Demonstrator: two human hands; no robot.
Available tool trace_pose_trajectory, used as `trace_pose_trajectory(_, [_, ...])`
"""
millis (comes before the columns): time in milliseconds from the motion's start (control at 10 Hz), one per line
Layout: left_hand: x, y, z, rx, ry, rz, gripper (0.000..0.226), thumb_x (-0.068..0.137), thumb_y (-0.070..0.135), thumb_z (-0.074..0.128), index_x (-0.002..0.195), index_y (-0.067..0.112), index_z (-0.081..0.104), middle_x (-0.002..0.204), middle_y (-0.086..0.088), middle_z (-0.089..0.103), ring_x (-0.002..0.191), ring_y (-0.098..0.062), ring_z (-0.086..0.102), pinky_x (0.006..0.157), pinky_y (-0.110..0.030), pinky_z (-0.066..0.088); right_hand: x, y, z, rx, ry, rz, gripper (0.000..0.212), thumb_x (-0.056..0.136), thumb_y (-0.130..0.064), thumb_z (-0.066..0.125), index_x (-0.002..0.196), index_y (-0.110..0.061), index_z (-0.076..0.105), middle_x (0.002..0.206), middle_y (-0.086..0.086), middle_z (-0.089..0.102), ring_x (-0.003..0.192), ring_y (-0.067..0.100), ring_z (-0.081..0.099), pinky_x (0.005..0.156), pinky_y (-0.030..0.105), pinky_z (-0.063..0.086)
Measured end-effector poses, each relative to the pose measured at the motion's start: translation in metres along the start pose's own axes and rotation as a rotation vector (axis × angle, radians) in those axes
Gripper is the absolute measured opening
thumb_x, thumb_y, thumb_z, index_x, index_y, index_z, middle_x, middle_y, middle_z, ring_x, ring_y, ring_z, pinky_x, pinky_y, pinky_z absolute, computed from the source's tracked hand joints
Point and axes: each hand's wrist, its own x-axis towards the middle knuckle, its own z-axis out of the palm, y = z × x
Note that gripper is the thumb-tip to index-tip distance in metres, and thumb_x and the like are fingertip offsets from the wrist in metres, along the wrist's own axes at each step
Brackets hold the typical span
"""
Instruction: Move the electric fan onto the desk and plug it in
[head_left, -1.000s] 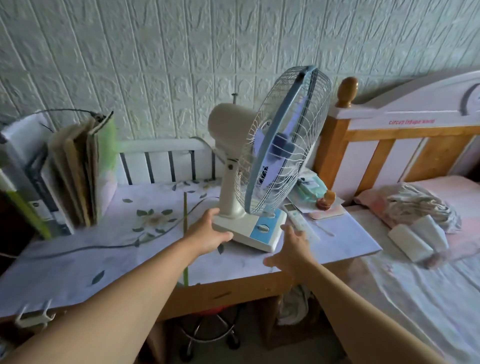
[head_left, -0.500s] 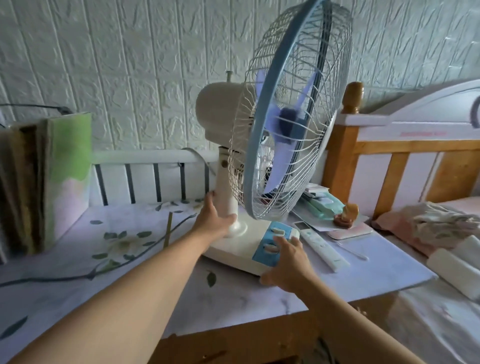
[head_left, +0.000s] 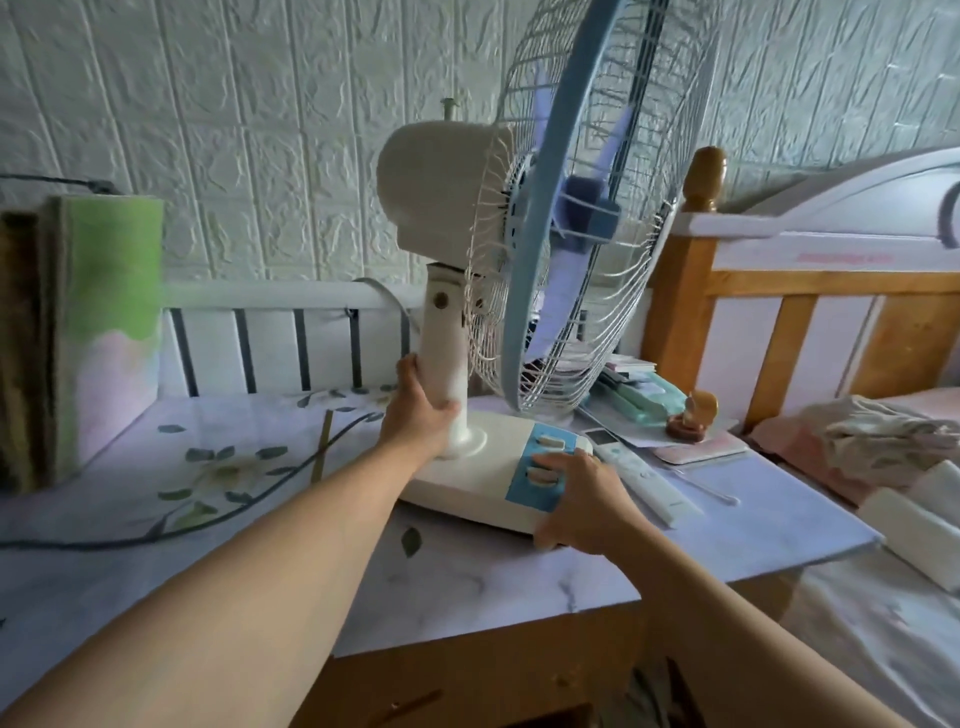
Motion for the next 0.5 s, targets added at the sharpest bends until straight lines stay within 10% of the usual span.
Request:
trace_pose_trajectory(200, [-0.007,0.003,0.007,0.118,0.117,-0.052,0.065,0.086,0.021,0.059,0.138,0.022,0.021,0.133,-0.014,0.053,0.11,-0.036,0.057,0.09,-0.044,0.047,0.008,0.008,-0.005,0.065,-0.03,-0.033,0.08,0.052,-0.004,0.077,0.128,-0.022,0.057,0.108,-0.007,0.053,0.072,0.0,0.049,0.047,0.006,0.042])
trace_pose_trajectory(500, [-0.02,0.014,-0.019,0.156,-0.077,-0.144,0.098,0.077,0.035,0.07,0.148,0.026,0.004,0.149,-0.008,0.036,0.129,-0.031,0.044,0.105,-0.042,0.04,-0.01,0.0,-0.016,-0.015,-0.13,0.143,0.111,0.063,-0.019,0.081,0.149,-0.029,0.012,0.156,0.013,0.008,0.141,0.037,0.011,0.111,0.049,0.025])
